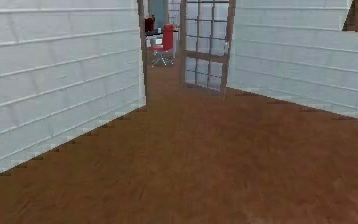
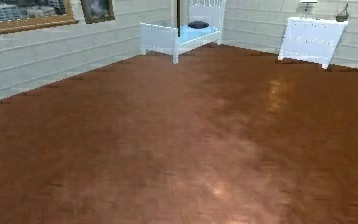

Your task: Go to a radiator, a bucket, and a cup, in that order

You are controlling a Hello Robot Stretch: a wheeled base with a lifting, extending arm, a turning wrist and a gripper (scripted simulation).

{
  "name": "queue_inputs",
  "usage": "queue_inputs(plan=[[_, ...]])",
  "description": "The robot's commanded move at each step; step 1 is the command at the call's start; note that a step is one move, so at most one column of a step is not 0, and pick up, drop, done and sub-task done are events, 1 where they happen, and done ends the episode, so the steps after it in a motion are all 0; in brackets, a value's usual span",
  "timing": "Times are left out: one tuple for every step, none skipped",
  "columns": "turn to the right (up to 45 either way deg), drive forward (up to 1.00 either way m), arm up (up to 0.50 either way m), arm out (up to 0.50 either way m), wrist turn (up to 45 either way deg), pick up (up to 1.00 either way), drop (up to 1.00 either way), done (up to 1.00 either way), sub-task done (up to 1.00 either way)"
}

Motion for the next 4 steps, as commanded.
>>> queue_inputs(plan=[[45.0,0.00,0.00,0.00,0.0,0.00,0.00,0.00,0.00],[42.0,0.00,0.00,0.00,0.0,0.00,0.00,0.00,0.00],[0.0,0.20,0.00,0.00,0.0,0.00,0.00,0.00,0.00],[-45.0,0.00,0.00,0.00,0.0,0.00,0.00,0.00,0.00]])
